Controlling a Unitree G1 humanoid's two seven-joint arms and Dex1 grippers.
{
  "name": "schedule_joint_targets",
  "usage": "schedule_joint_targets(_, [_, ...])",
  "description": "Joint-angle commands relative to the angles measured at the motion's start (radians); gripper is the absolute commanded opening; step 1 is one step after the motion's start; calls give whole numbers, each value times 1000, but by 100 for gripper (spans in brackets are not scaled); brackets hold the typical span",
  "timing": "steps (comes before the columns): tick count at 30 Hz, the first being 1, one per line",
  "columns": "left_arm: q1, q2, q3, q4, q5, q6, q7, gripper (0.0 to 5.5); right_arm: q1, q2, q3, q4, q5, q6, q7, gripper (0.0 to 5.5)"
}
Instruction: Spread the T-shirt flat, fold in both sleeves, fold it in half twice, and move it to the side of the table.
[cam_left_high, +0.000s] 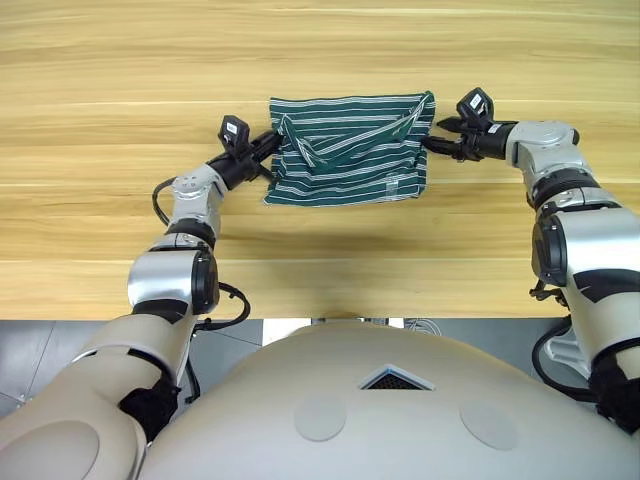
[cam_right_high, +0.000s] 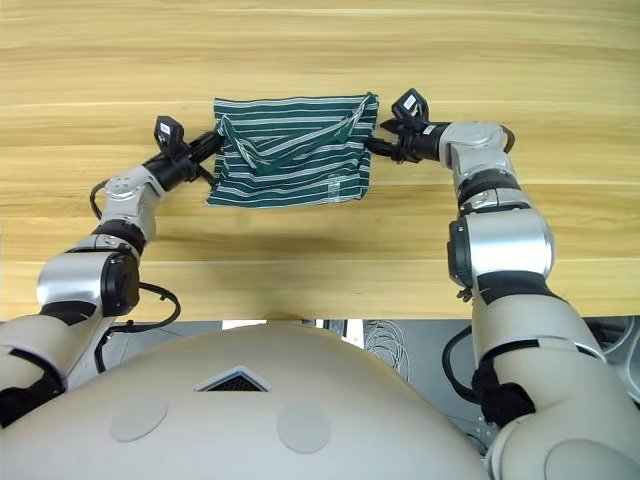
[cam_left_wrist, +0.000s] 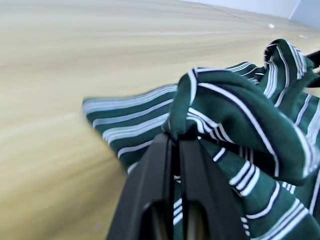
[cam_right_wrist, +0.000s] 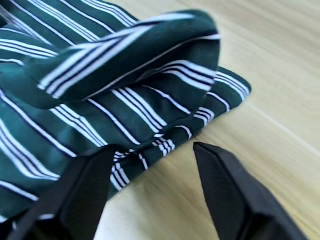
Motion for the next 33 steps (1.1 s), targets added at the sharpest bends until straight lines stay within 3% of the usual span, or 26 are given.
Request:
schedule_joint_targets(1, [16,-22,55,16,-18,98,66,39,6,11,-51,-5,1,-17,2,358])
schedule_joint_targets(11, [16,-31,284,-2,-177,241,142,202,42,40,-152,-28,25,-107,83,534])
schedule_joint_targets(15, [9,-37,302,-19,-176,253,161,263,41,67,-166,-34,8,-130,-11,540])
schedule_joint_targets(20, [36,-57,266,-117,-137,132,159,351,30,87,-179,-51,13,-176,-69,540])
schedule_joint_targets(26, [248,-92,73,-567,66,-87,264,463,45,112,-160,-98,-11,-273,-93,540])
schedule_joint_targets(29, [336,-91,2,-796,134,-42,322,507,24,117,-44,-91,-150,-262,-242,540])
schedule_joint_targets(33, [425,-66,-76,-1041,239,30,392,510,-8,111,84,-74,-294,-253,-343,540])
